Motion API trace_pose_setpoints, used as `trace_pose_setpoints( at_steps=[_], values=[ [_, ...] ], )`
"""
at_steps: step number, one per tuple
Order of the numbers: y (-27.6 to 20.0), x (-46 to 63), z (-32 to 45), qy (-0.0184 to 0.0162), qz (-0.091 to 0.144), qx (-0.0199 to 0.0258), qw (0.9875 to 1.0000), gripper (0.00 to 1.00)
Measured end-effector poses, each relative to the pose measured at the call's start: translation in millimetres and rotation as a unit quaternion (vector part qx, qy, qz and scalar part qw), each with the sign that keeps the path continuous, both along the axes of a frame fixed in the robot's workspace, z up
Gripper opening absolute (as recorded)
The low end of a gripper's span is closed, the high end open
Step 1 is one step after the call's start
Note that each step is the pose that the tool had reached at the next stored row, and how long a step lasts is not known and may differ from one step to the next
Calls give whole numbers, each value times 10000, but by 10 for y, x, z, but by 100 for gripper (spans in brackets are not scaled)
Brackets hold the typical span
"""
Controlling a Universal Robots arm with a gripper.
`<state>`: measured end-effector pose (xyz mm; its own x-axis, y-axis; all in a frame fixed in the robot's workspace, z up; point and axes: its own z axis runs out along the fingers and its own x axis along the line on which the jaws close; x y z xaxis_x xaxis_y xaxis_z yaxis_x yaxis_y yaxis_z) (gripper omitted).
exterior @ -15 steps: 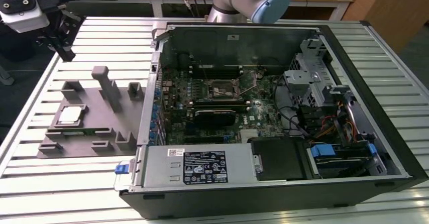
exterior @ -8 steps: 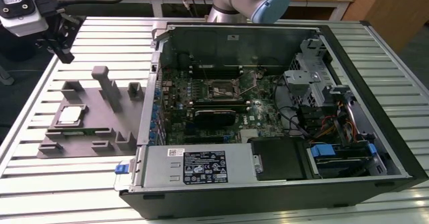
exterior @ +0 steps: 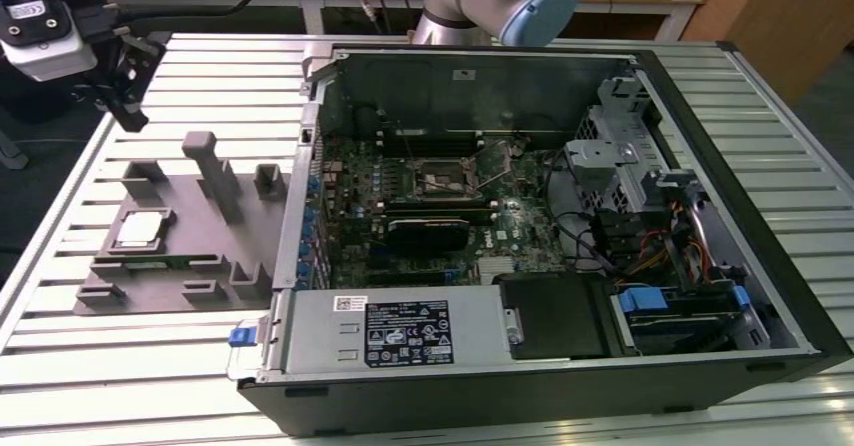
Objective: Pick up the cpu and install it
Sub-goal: 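Reach for the cpu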
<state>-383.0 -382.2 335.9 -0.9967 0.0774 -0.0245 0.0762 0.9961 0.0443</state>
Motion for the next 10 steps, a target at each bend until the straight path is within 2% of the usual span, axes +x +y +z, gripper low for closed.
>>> trace_pose_setpoints(
  at_steps=[10],
  values=[
    [-15, -33, -82, 0, -1, 0, 10000, 11]
  ],
)
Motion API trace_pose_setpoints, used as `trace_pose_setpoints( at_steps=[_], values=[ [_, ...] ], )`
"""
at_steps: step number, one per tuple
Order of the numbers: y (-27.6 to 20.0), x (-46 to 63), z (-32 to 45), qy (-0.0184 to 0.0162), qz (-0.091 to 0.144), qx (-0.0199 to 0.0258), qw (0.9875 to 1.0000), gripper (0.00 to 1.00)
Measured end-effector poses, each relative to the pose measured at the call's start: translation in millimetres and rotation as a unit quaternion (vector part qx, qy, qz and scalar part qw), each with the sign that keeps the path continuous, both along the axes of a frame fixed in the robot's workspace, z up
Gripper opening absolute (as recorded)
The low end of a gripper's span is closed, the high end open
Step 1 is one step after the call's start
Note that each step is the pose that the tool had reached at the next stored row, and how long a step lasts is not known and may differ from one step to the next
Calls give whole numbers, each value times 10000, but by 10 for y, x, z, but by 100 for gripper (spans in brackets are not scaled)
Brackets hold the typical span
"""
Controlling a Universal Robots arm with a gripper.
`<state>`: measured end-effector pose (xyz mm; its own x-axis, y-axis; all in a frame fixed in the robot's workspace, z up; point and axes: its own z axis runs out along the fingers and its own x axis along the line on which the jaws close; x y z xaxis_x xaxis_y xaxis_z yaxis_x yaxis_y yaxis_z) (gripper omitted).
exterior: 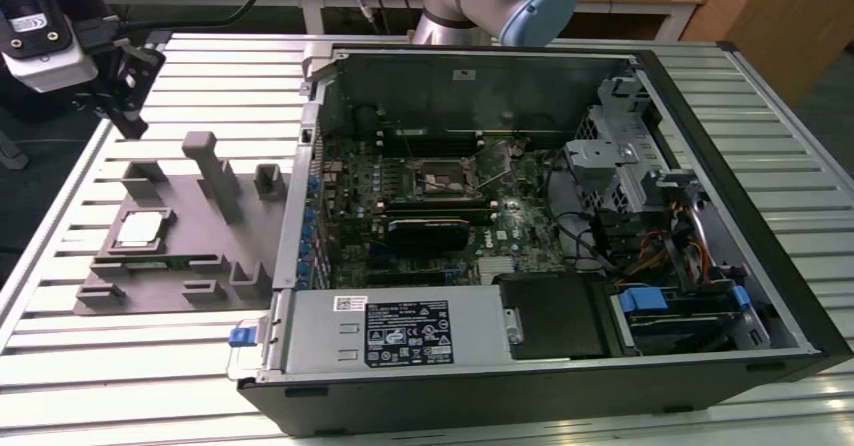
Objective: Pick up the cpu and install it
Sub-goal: 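Reach for the cpu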
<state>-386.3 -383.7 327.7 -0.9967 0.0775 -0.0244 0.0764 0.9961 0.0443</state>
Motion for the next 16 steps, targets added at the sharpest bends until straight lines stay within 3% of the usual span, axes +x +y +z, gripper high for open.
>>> trace_pose_setpoints(
  at_steps=[16],
  values=[
    [-64, -36, -107, -1, 1, 0, 10000, 11]
  ],
)
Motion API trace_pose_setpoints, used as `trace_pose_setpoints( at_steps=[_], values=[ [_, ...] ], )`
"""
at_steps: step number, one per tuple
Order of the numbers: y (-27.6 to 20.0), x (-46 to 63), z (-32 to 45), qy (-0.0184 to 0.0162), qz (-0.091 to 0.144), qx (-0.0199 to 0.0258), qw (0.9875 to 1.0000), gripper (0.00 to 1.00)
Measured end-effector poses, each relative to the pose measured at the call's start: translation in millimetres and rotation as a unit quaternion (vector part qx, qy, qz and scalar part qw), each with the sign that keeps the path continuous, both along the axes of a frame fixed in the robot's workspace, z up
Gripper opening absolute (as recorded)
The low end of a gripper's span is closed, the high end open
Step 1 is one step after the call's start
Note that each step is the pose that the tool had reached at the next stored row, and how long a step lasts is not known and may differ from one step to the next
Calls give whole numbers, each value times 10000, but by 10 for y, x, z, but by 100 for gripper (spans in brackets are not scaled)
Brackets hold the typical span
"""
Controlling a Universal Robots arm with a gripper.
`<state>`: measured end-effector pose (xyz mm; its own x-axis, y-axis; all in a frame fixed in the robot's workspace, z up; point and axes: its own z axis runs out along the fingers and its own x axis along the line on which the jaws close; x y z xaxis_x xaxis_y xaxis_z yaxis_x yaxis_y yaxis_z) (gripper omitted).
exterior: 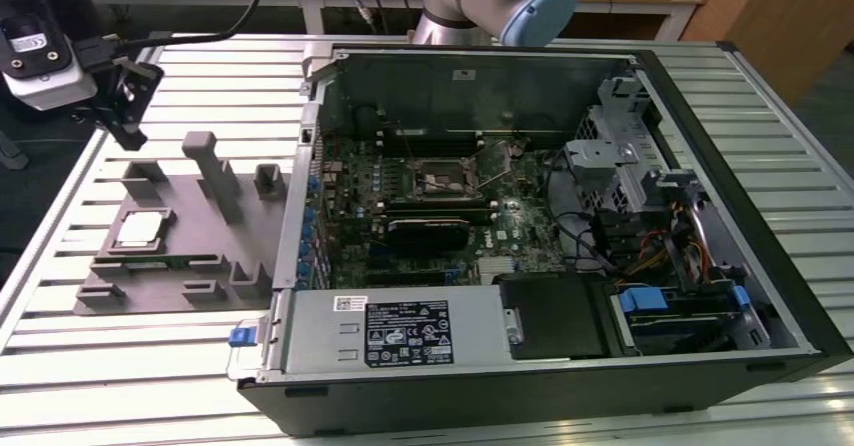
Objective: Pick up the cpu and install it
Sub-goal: 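Reach for the cpu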
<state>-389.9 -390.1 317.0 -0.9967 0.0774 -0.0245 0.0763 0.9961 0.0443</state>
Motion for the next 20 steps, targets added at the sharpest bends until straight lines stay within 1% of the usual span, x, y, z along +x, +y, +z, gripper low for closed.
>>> trace_pose_setpoints(
  at_steps=[8, 20],
  values=[
    [-22, -27, -42, 0, 1, 0, 10000, 11],
    [-27, -100, -103, 0, 0, 0, 10000, 11]
  ],
)
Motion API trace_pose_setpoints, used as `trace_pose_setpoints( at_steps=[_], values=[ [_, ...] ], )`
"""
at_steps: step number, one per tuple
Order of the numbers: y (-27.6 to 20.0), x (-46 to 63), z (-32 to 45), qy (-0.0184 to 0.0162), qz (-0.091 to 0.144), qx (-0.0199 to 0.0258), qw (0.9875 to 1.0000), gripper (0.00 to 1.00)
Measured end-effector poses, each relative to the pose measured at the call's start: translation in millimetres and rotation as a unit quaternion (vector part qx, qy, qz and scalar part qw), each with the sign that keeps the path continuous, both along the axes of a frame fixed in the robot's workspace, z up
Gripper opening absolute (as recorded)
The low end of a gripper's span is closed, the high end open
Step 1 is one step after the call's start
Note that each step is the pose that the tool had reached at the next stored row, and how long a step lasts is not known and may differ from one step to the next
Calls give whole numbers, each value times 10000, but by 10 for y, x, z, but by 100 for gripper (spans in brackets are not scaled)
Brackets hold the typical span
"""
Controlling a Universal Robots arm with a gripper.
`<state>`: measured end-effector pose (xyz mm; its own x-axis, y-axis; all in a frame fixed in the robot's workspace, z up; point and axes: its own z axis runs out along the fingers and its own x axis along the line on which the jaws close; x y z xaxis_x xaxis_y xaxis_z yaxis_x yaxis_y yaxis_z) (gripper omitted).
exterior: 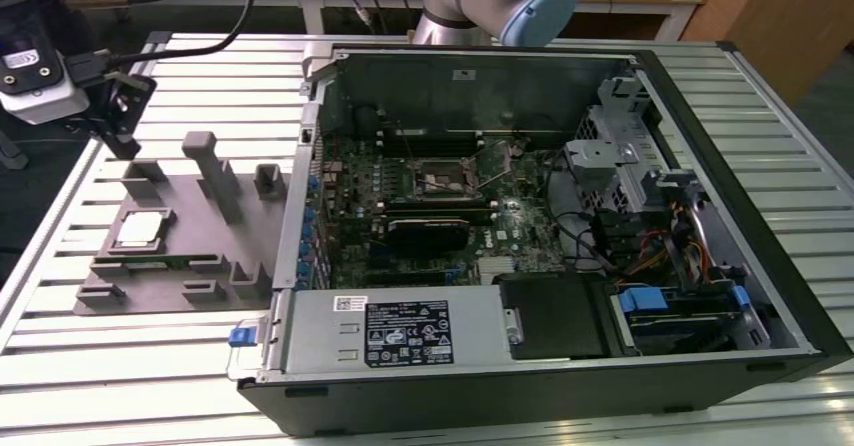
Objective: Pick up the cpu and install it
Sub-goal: 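Reach for the cpu, then pick up the cpu and move it towards the insertion slot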
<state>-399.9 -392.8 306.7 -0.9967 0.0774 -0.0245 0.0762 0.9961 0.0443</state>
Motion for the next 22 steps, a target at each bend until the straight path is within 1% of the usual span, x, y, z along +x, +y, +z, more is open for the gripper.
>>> trace_pose_setpoints(
  at_steps=[14, 22],
  values=[
    [-1, -47, -26, 0, 0, 0, 10000, 11],
    [-1, -80, -66, -2, 0, 0, 10000, 11]
  ],
)
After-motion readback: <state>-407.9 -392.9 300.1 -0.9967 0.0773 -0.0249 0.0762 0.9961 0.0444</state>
